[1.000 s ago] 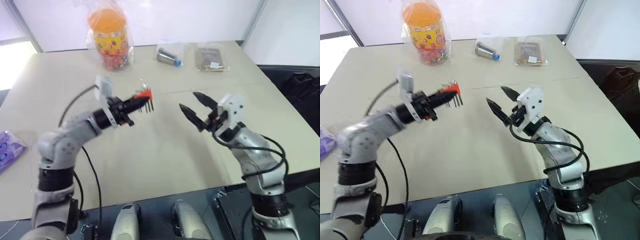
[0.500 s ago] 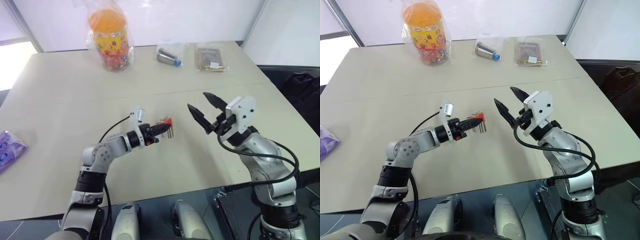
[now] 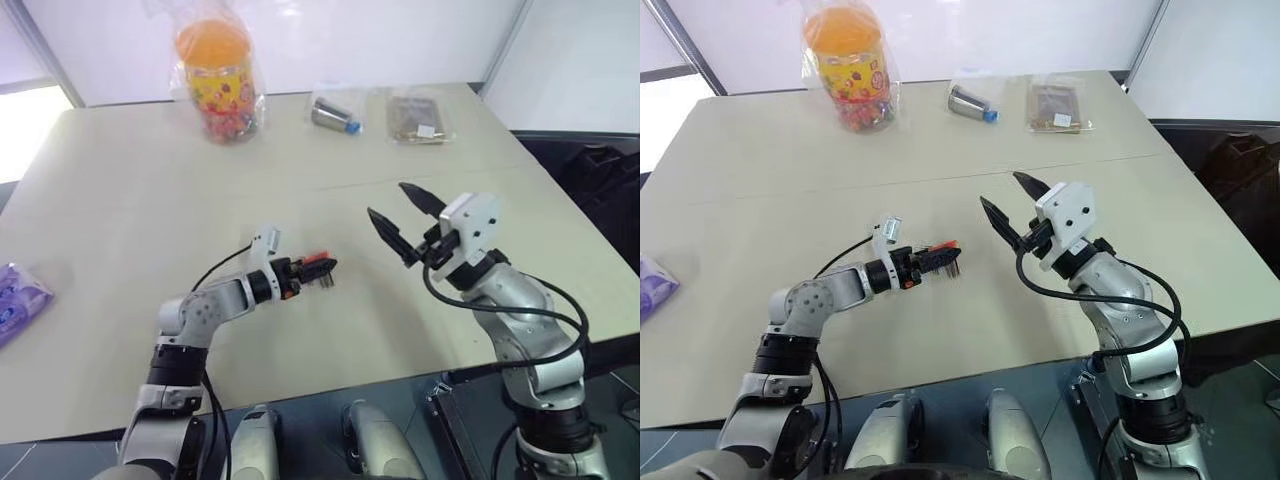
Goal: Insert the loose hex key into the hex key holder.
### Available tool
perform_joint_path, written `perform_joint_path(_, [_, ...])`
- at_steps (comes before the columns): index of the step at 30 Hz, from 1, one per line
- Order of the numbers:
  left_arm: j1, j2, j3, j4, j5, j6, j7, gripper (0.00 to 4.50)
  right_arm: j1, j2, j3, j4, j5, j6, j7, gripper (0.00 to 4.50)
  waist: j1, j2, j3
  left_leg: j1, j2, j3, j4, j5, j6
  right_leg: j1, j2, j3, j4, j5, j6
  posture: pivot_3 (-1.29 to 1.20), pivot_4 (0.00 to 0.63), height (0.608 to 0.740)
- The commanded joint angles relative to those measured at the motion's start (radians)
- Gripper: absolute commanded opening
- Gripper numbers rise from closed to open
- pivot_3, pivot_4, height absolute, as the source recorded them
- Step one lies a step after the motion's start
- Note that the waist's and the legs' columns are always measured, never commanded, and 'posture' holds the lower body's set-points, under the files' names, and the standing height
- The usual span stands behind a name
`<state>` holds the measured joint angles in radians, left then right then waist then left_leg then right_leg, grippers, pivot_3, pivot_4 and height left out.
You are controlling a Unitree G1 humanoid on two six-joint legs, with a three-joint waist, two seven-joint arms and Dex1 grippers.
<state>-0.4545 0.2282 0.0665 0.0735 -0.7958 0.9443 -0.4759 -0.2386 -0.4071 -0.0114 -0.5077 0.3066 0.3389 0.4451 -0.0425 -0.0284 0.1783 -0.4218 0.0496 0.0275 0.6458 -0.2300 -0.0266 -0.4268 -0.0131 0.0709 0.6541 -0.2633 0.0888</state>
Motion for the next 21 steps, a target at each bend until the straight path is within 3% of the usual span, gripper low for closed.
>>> perform_joint_path(1, [0.022,0.062,0.07,-0.04,0.056,-0.049,0.044,4.46,-0.019,-0.018,0.0,-0.003,0.015,-0.001,0.036,3.13,-0.002,0.0,0.0,0.001,0.0,0.0,0.0,0.0,0.0,0.0,0.0,0.0,0.0,0.0,0.0,0.0,0.15,0.74])
perform_joint_path(11, [0.098,0.29,0.057,-0.291,0.137,-0.138,-0.075,4.46,-0.06,-0.218,-0.001,0.089,0.108,0.089,0.324,3.13,0.015,0.0,0.0,-0.002,0.0,0.001,0.0,0.0,0.0,0.0,-0.002,0.0,-0.003,-0.002,-0.003,0.0,0.15,0.74])
perform_joint_path(16, [0.125,0.402,0.116,-0.443,0.045,-0.114,-0.197,4.46,-0.104,-0.377,0.011,0.19,0.107,0.101,0.513,3.13,0.029,0.0,0.001,-0.002,0.0,0.002,0.0,0.0,0.0,0.0,-0.003,0.0,-0.005,-0.002,-0.004,0.0,0.15,0.74])
perform_joint_path(21, [0.143,0.472,0.107,-0.498,0.053,-0.126,-0.243,4.46,-0.146,-0.421,0.025,0.265,0.086,0.084,0.58,3.13,0.027,0.0,0.001,-0.003,-0.001,0.003,0.0,0.0,0.0,0.0,-0.003,0.0,-0.005,-0.002,-0.004,0.0,0.15,0.74])
